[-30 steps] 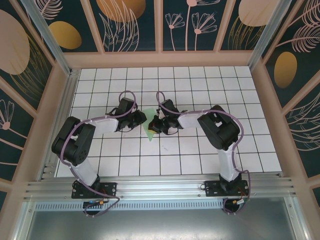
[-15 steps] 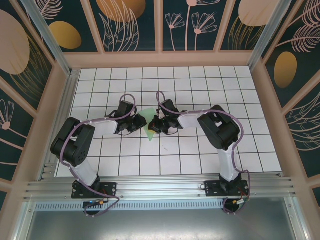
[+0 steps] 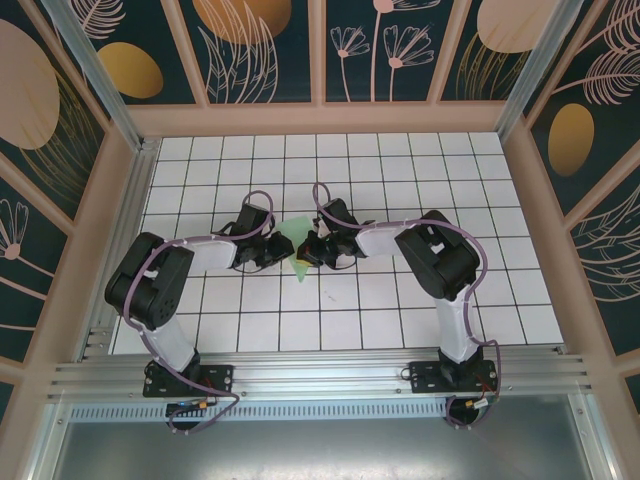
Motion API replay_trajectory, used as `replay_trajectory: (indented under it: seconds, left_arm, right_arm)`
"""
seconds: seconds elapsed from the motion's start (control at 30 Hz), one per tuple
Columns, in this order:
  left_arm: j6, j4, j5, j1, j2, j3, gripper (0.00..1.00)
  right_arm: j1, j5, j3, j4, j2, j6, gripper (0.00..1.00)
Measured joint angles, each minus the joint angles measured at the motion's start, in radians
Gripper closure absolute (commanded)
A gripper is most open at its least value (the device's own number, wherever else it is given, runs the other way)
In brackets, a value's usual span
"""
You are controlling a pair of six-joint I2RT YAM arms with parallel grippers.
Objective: Fold a paper plane with a square sheet of paper (pick it up from the middle)
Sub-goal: Third fold the triangle at the center of the table.
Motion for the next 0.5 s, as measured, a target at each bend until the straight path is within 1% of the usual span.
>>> replay_trajectory:
  seconds: [0.13, 0.27, 0.4, 0.5]
  left_arm:
    - [0.006, 0.000, 0.013, 0.000, 0.008, 0.000, 0.80]
    - [0.010, 0.001, 0.015, 0.000, 0.014, 0.000, 0.83]
    - [0.014, 0.001, 0.012, 0.001, 0.019, 0.000, 0.88]
    - [0.019, 0.001, 0.013, 0.004, 0.020, 0.000, 0.94]
  right_arm:
    - [0.000, 0.000, 0.000, 0.000, 0.000, 0.000, 0.96]
    - [0.000, 0.000, 0.000, 0.000, 0.000, 0.000, 0.96]
    - [-0.001, -0.001, 0.000, 0.000, 0.000, 0.000, 0.96]
    - [-0.002, -0.003, 0.000, 0.000, 0.000, 0.000, 0.96]
